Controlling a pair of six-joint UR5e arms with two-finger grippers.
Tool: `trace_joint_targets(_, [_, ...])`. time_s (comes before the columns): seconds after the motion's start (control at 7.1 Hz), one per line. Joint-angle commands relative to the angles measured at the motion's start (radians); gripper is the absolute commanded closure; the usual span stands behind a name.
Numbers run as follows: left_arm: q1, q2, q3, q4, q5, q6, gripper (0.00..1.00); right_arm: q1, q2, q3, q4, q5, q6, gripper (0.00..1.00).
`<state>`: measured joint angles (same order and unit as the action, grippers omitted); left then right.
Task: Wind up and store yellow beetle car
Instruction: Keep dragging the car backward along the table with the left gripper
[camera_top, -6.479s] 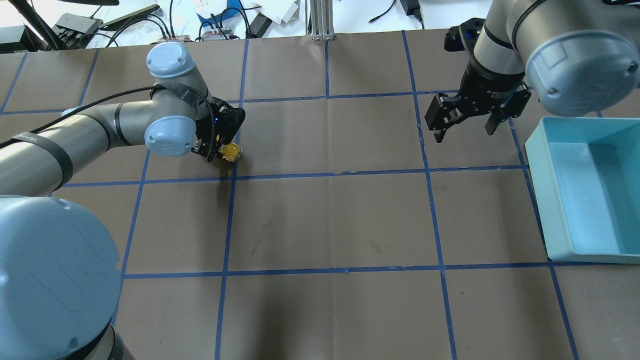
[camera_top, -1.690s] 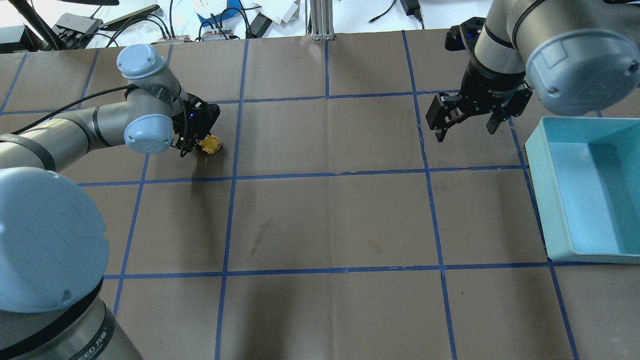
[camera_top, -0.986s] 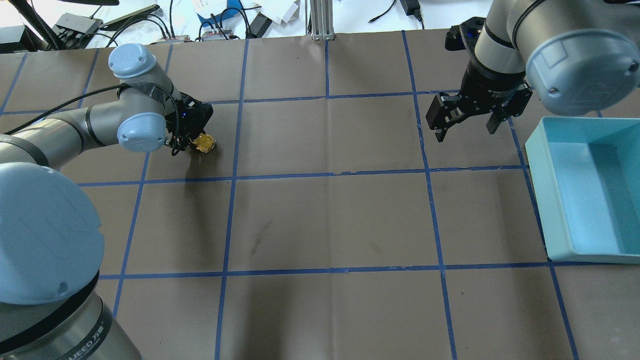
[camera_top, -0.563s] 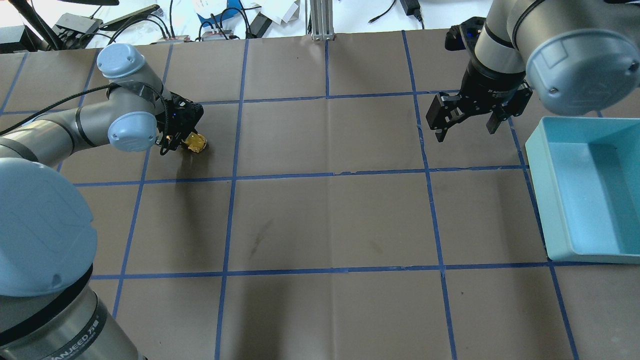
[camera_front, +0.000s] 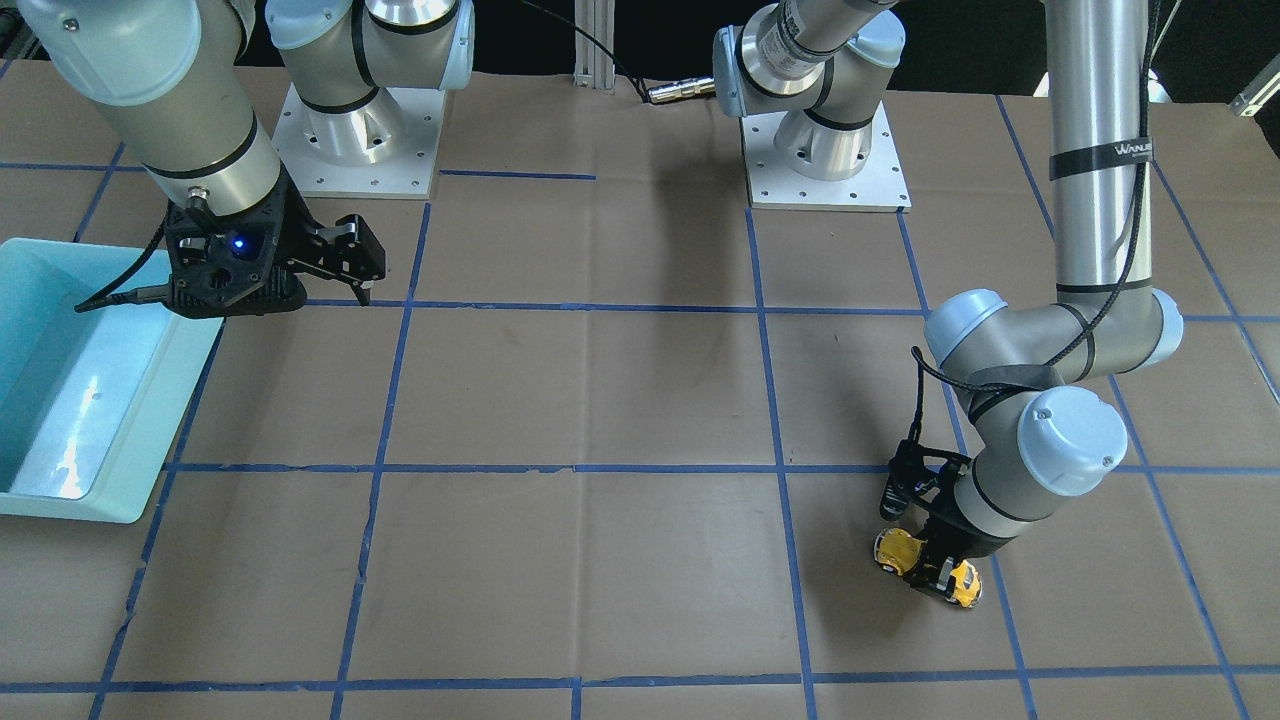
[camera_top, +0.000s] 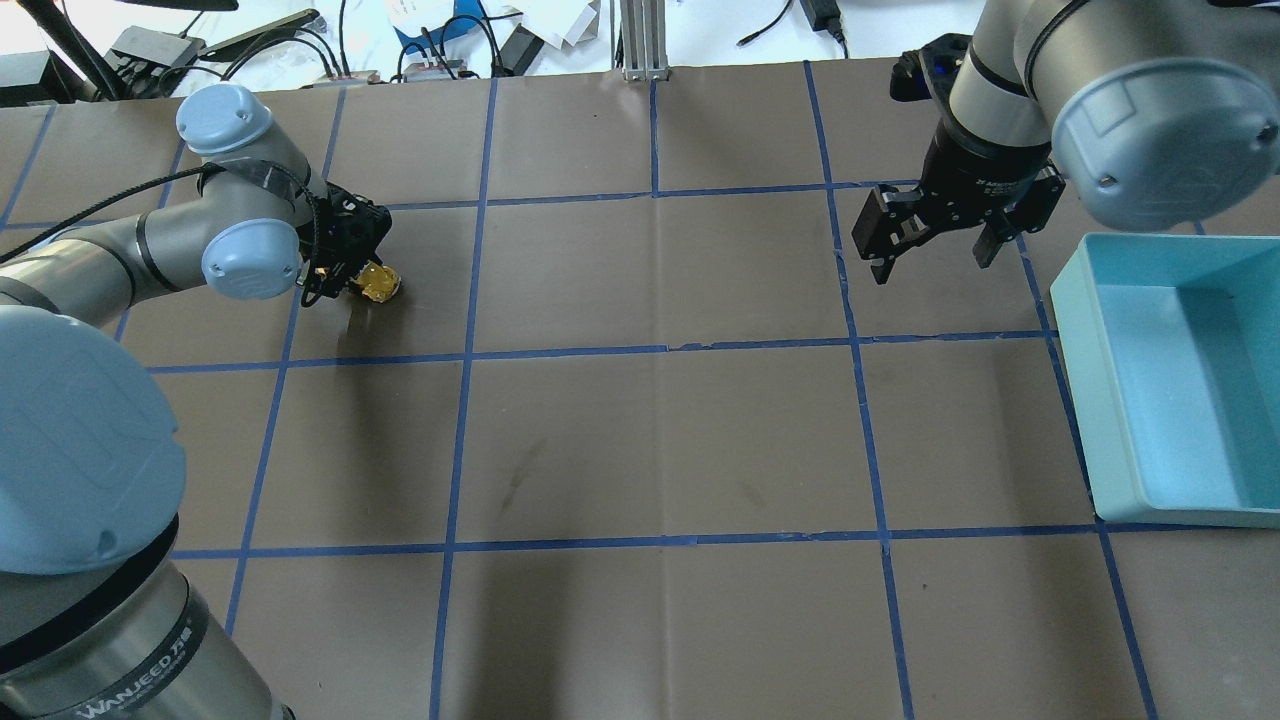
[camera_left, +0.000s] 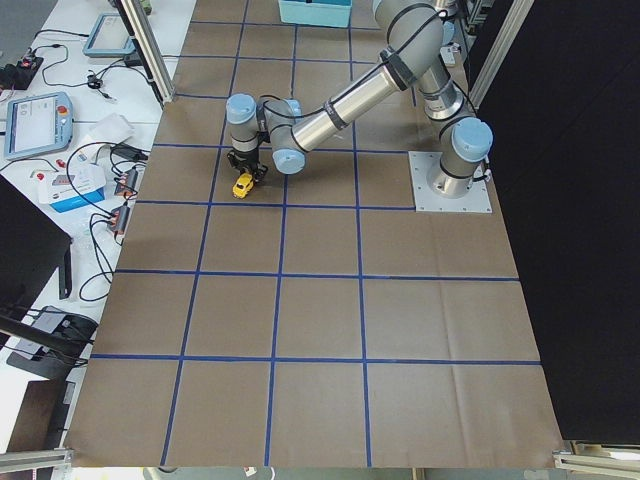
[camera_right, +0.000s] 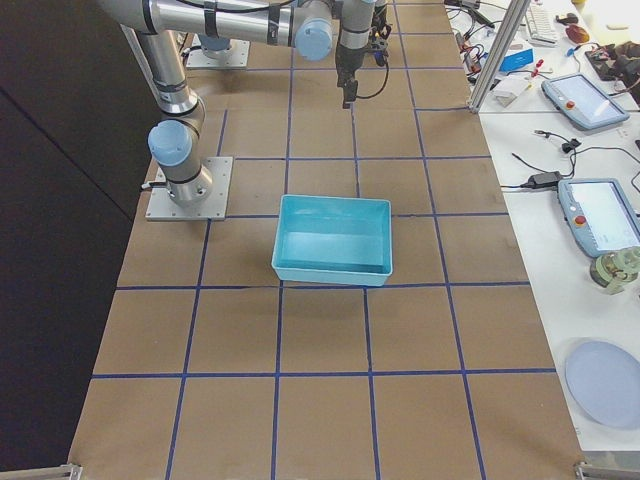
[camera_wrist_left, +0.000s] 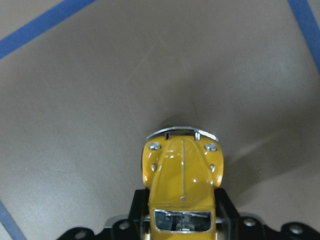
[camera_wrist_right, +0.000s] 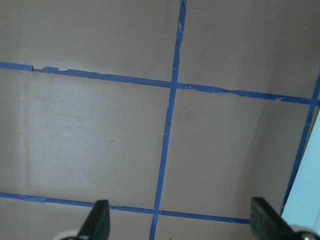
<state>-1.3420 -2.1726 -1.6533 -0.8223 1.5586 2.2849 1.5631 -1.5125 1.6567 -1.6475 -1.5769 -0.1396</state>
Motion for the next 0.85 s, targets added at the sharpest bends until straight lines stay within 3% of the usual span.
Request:
trace_joint_targets(0.0, [0.017, -0.012, 0.01, -0.001, 0.0, 0.027, 1.0, 0.0, 0.0, 0.0, 0.0, 0.0, 0.0, 0.0])
trace_joint_targets(0.7, [0.043, -0.015, 0.026, -0.004, -0.002, 0.077, 1.0, 0.0, 0.0, 0.0, 0.0, 0.0, 0.0, 0.0])
